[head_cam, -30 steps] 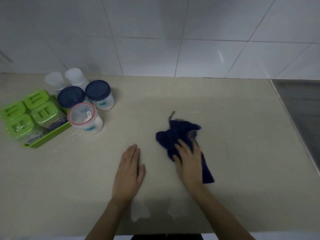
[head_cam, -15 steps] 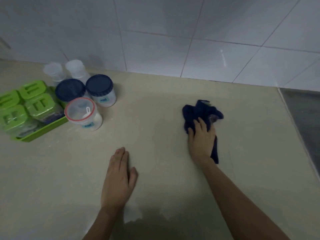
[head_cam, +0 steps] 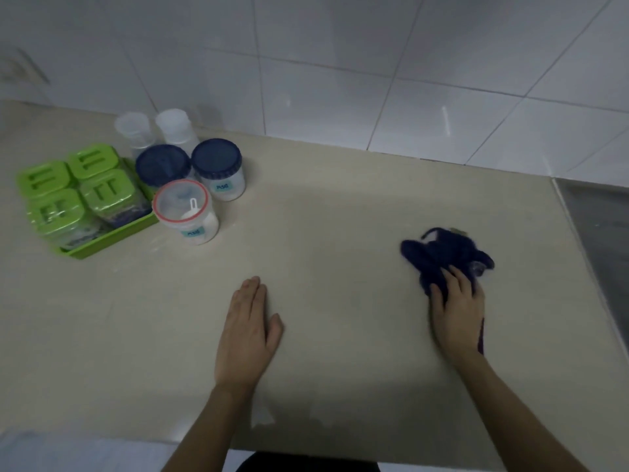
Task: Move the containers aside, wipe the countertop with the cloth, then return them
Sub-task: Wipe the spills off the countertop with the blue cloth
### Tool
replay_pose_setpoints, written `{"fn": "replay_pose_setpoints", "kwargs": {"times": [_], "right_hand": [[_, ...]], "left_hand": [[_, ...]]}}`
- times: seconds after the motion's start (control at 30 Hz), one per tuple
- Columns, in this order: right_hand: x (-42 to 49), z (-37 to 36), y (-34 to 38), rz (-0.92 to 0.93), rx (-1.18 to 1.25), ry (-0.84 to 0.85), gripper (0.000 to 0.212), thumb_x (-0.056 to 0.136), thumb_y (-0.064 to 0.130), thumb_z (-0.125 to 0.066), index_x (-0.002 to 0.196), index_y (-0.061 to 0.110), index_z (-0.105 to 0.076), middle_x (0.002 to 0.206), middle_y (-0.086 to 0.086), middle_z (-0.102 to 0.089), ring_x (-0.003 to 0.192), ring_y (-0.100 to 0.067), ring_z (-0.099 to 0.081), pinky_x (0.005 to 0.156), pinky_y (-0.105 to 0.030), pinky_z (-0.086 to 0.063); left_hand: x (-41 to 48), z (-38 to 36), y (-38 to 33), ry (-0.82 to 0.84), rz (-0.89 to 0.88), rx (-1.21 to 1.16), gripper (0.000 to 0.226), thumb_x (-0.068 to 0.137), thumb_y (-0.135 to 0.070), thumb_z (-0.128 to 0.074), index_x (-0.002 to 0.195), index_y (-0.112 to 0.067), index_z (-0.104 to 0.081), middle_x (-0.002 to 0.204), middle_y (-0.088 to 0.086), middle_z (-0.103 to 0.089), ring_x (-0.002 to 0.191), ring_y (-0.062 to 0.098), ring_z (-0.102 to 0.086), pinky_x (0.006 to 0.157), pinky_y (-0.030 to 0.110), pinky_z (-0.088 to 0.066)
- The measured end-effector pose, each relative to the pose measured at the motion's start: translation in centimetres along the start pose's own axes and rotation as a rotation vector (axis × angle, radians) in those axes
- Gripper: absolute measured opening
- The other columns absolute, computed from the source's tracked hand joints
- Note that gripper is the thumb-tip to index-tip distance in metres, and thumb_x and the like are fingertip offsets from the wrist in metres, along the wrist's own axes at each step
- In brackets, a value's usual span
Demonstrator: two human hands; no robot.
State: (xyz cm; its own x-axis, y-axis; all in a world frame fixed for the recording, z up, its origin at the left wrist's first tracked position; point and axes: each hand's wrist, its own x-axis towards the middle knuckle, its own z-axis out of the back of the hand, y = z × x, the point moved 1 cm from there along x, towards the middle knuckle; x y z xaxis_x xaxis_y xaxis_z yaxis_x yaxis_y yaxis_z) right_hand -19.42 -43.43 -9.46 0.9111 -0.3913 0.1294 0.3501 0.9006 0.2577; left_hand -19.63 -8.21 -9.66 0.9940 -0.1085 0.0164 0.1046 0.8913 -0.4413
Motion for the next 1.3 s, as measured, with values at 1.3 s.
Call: {"fn": "replay_pose_setpoints", "kwargs": {"times": [1.3], "right_hand": [[-9.3,-1.7,10.6,0.537,0.077,0.162,0.041,0.096,0.032,-0.038,0.136,0.029,-0.045,0.148,-0.001,-0.042,0.133,-0.036,-0.038,0.109,-0.056,-0.030]], "left_hand": [[-3.4,2.9,4.9,-0.076,0.053,-0.051,0.057,0.096,-0.039,-0.035,0.142,-0.004,-0.036,0.152,0.008,-0.034,0.143,0.016,-0.023,0.121,0.031,-0.008]]}}
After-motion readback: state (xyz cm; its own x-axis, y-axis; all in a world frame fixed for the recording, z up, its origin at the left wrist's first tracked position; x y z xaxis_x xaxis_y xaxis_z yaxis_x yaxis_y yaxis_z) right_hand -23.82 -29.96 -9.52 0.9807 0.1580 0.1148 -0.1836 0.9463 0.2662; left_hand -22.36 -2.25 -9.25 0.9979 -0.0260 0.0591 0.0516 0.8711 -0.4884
